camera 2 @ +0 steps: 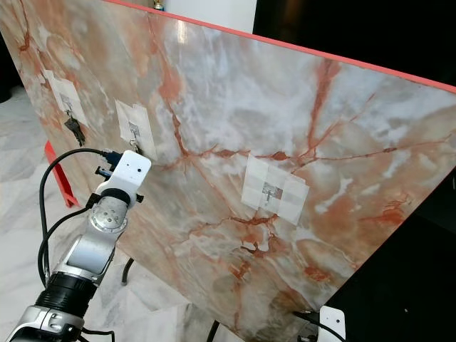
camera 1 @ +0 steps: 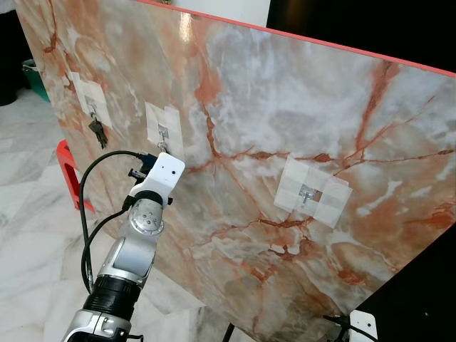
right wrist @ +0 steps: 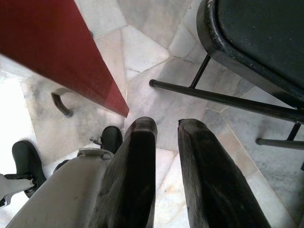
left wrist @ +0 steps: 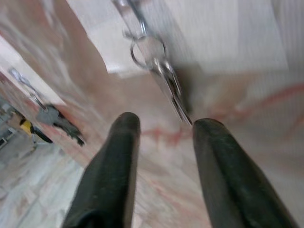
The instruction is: Hang keys on a hook
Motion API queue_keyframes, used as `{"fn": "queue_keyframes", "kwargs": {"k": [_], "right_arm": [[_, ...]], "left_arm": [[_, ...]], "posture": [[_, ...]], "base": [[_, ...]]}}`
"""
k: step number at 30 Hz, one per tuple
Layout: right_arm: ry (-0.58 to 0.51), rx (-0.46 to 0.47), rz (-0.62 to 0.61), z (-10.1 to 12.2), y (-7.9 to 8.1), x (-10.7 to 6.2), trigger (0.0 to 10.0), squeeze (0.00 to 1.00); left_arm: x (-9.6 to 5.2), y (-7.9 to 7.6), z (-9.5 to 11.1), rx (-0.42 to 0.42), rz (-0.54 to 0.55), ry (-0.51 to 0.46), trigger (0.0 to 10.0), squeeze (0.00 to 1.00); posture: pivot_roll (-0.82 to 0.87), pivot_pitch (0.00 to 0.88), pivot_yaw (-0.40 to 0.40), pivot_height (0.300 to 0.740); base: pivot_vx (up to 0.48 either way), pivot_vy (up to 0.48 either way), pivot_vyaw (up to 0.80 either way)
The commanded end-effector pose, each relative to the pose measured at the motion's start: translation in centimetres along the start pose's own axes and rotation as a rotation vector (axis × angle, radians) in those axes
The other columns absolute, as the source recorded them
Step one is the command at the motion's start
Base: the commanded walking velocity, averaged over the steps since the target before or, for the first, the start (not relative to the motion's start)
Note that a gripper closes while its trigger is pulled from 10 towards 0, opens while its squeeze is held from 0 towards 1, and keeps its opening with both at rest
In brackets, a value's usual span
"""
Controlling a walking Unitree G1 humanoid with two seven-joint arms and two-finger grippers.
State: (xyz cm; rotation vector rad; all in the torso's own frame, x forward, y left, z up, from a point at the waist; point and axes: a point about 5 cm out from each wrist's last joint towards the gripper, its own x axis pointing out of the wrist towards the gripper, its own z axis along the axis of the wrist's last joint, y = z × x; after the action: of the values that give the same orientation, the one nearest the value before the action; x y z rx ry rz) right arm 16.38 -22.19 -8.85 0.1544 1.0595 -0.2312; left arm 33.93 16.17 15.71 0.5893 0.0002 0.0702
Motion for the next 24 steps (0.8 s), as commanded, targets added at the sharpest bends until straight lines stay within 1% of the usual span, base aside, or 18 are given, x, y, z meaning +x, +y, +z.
{"fn": "queue_keyframes", "kwargs": {"k": [1,5,6,7,9,10,11,12,15,16,17,18,19,20,24], "right_arm": [[-0.039,0.003,0.000,1.1,0.0,0.0,10.0,0.00],[-0.039,0.003,-0.001,1.1,0.0,0.0,10.0,0.00],[-0.038,0.002,-0.002,1.1,0.0,0.0,10.0,0.00],[-0.038,0.001,-0.002,1.1,0.0,0.0,10.0,0.00],[-0.037,0.001,-0.003,1.1,0.0,0.0,10.0,0.00],[-0.037,0.001,-0.003,1.1,0.0,0.0,10.0,0.00],[-0.037,0.001,-0.003,1.1,0.0,0.0,10.0,0.00],[-0.037,0.000,-0.004,1.1,0.0,0.0,10.0,0.00],[-0.037,-0.001,-0.004,1.2,0.0,0.1,10.0,0.00],[-0.037,-0.003,-0.004,1.2,0.0,0.1,10.0,0.00],[-0.037,-0.005,-0.004,1.2,0.0,0.1,10.0,0.00],[-0.036,-0.007,-0.005,1.2,0.0,0.1,10.0,0.00],[-0.036,-0.007,-0.005,1.2,0.0,0.1,10.0,0.00],[-0.036,-0.007,-0.006,1.2,0.0,0.1,10.0,0.00],[-0.034,-0.005,-0.007,1.2,0.1,0.1,10.0,0.00]], "left_arm": [[-0.4,0.0,0.0,-0.025,0.007,-0.012,10.0,1.00],[-1.5,-0.3,-1.6,-0.087,-0.020,0.020,10.0,1.00],[-2.4,-0.4,-2.8,-0.112,-0.041,0.058,10.0,1.00],[-2.8,-0.5,-3.4,-0.123,-0.050,0.078,10.0,1.00],[-3.5,-0.5,-4.4,-0.152,-0.069,0.116,10.0,1.00],[-3.5,-0.5,-4.4,-0.152,-0.069,0.116,10.0,1.00],[-3.9,-0.6,-5.1,-0.169,-0.078,0.135,10.0,0.30],[-4.2,-0.6,-5.8,-0.167,-0.091,0.157,10.0,0.00],[-4.9,-0.7,-7.4,-0.157,-0.124,0.203,10.0,0.00],[-5.2,-0.6,-8.4,-0.170,-0.112,0.236,10.0,0.00],[-5.4,-0.6,-9.1,-0.184,-0.101,0.260,10.0,0.00],[-5.9,-0.3,-10.5,-0.215,-0.073,0.313,10.0,0.00],[-5.9,-0.3,-10.5,-0.215,-0.073,0.313,10.0,0.00],[-6.5,-0.2,-12.1,-0.265,-0.045,0.381,10.0,0.00],[-7.8,-0.6,-15.2,-0.327,-0.031,0.512,10.0,0.00]], "posture": [[0.09,0.000,-0.101,0.740],[0.09,0.000,-0.101,0.740],[0.09,0.000,-0.101,0.740],[0.09,0.000,-0.101,0.740],[0.09,0.000,-0.102,0.740],[0.09,0.000,-0.102,0.740],[0.10,0.000,-0.101,0.740],[0.10,0.000,-0.101,0.740],[0.11,0.000,-0.103,0.740],[0.11,0.000,-0.103,0.740],[0.11,0.000,-0.102,0.740],[0.11,0.000,-0.099,0.740],[0.11,0.000,-0.099,0.740],[0.11,0.000,-0.097,0.740],[0.11,0.000,-0.090,0.740]], "base": [[0.000,0.000,0.00],[0.000,0.000,0.00],[0.000,0.000,0.00],[0.000,0.000,0.00],[0.000,0.000,0.00],[0.000,0.000,0.00],[0.000,0.000,0.00],[0.000,0.000,0.00],[0.000,0.000,0.00],[0.000,0.000,0.00],[0.000,0.000,0.00],[0.000,0.000,0.00],[0.000,0.000,0.00],[0.000,0.000,0.00],[0.000,0.000,0.00]]}}
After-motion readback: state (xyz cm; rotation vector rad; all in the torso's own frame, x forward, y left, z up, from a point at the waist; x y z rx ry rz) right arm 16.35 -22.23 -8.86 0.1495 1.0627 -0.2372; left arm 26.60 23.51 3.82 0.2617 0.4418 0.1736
